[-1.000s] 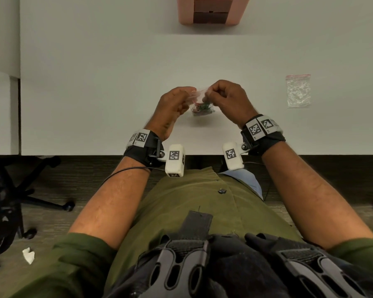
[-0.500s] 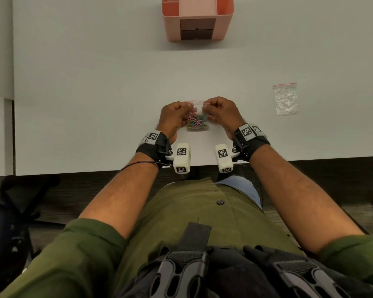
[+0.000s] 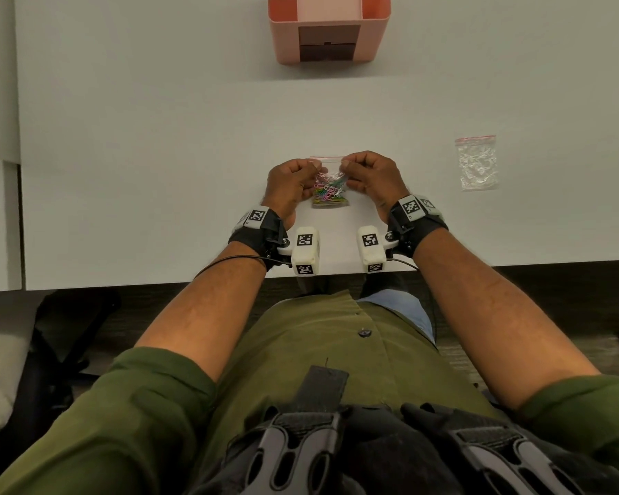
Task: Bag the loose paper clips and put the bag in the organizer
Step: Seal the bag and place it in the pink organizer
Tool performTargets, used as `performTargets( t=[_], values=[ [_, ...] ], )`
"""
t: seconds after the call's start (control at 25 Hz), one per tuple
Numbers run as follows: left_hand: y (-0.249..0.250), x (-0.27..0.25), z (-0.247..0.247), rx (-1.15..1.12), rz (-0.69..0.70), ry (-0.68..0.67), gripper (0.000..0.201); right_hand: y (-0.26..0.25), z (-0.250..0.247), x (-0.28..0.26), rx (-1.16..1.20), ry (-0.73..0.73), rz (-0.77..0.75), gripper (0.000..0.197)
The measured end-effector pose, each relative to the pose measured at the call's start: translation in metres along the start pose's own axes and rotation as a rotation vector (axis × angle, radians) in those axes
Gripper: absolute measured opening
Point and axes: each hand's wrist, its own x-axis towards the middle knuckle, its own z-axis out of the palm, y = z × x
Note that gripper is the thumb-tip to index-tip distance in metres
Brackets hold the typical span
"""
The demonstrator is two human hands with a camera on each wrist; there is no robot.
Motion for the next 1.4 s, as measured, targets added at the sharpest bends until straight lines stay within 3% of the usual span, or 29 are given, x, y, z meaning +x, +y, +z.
performTargets(
  t=[0.64, 1.4],
  values=[
    [-0.001, 0.002, -0.001, -0.067, -0.042, 0.026, 0.007, 0.004, 0.004, 0.003, 0.047, 0.062, 0.039, 0.005],
    [0.002, -0.003, 0.01, 0.001, -0.014, 0.076, 0.006, 0.008, 0.001, 0.005, -0.005, -0.013, -0.009, 0.013]
  ],
)
